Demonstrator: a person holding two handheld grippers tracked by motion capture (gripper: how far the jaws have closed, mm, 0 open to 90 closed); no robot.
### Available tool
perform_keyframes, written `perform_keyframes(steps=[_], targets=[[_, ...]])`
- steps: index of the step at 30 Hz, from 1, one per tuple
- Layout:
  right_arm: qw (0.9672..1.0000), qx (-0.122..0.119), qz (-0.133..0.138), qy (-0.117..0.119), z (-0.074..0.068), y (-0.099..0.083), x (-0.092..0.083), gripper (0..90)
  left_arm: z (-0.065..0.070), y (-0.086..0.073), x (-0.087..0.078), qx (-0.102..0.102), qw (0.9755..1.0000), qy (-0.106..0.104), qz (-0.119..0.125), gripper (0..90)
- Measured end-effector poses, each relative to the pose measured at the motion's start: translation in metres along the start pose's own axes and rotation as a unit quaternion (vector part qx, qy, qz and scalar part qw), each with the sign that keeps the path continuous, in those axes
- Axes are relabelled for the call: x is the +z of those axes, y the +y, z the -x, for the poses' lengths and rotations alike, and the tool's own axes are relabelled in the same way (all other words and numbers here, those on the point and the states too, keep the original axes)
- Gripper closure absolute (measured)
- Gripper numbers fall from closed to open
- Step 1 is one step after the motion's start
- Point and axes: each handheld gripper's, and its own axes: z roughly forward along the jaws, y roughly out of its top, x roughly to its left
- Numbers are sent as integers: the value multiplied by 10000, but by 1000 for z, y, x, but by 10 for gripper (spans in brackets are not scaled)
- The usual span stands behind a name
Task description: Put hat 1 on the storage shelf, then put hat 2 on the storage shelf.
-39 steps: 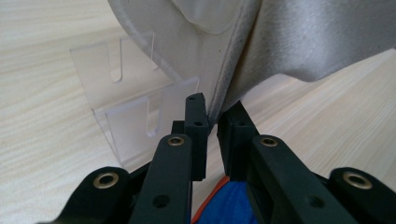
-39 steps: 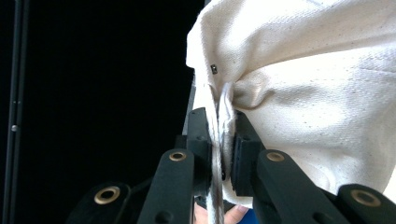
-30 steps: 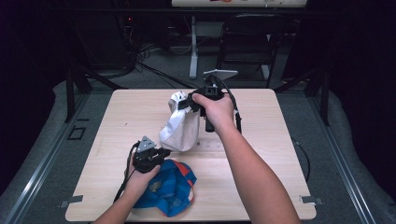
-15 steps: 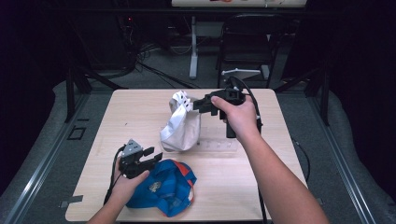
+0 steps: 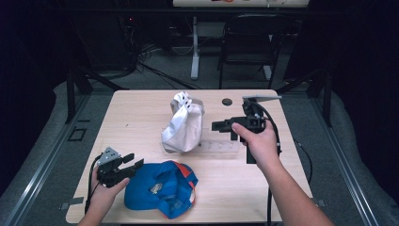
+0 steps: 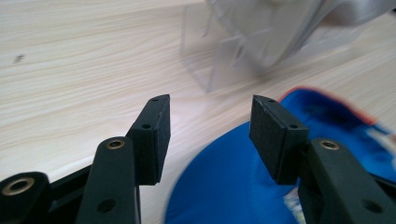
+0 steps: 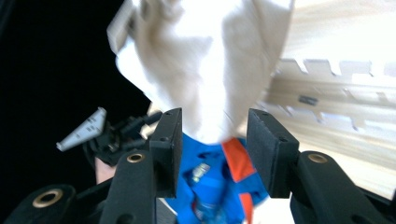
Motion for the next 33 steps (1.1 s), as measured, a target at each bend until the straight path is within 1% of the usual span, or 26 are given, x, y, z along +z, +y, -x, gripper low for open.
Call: perform_keyframes(steps=[1, 2, 4, 6, 7, 9, 10, 11, 12, 14, 19, 20, 22, 24, 25, 28, 29, 31, 32, 33], targets=[[10000, -33, -4, -53, 3, -5, 2, 559, -3, -1, 0, -14, 10000, 29, -16, 489], [9999, -72, -6, -77, 7, -11, 3, 559, -5, -3, 0, -63, 10000, 5, -27, 489], [9998, -133, -61, -144, 15, -22, 8, 560, -8, -5, 3, -75, 9999, 65, -37, 491], [9996, -173, -73, -219, 21, -31, 12, 559, -10, -7, 5, -131, 9998, 40, -120, 496], [9995, -204, -81, -231, 25, -35, 14, 559, -11, -7, 6, -142, 9997, 40, -176, 499], [9994, -231, -75, -247, 30, -45, 17, 559, -12, -8, 7, -146, 9997, 47, -203, 501], [9991, -291, -81, -295, 33, -49, 18, 559, -12, -8, 7, -143, 9997, 46, -205, 502], [9991, -298, -47, -308, 34, -52, 19, 558, -13, -9, 8, -144, 9998, 64, -138, 502], [9987, -366, -41, -360, 36, -57, 20, 559, -13, -9, 8, -175, 9998, 55, -120, 503], [9978, -469, -18, -458, 38, -65, 22, 559, -14, -9, 7, -166, 9997, 46, -172, 504], [9968, -565, 49, -562, 48, -86, 29, 563, -15, -9, 7, -173, 9997, 65, -148, 504], [9963, -592, 49, -623, 50, -90, 31, 564, -15, -10, 7, -183, 9998, 77, -85, 503], [9958, -626, 48, -661, 54, -97, 34, 564, -15, -10, 6, -162, 9998, 80, -111, 503], [9960, -593, 85, -660, 57, -102, 36, 564, -15, -10, 6, -165, 9997, 67, -142, 503], [9962, -608, 66, -619, 59, -104, 37, 564, -15, -10, 5, -162, 9998, 69, -136, 503], [9960, -623, 26, -634, 63, -110, 41, 564, -15, -11, 4, -170, 9997, 76, -129, 502], [9961, -622, 8, -630, 64, -113, 43, 564, -15, -12, 4, -169, 9998, 85, -66, 502], [9963, -612, -64, -599, 67, -117, 46, 564, -16, -12, 3, -163, 9997, 99, -121, 502], [9963, -620, -105, -591, 67, -120, 48, 564, -15, -13, 3, -197, 9997, 115, -68, 502], [9960, -642, -147, -607, 68, -122, 50, 564, -15, -13, 1, -182, 9997, 110, -127, 502]])
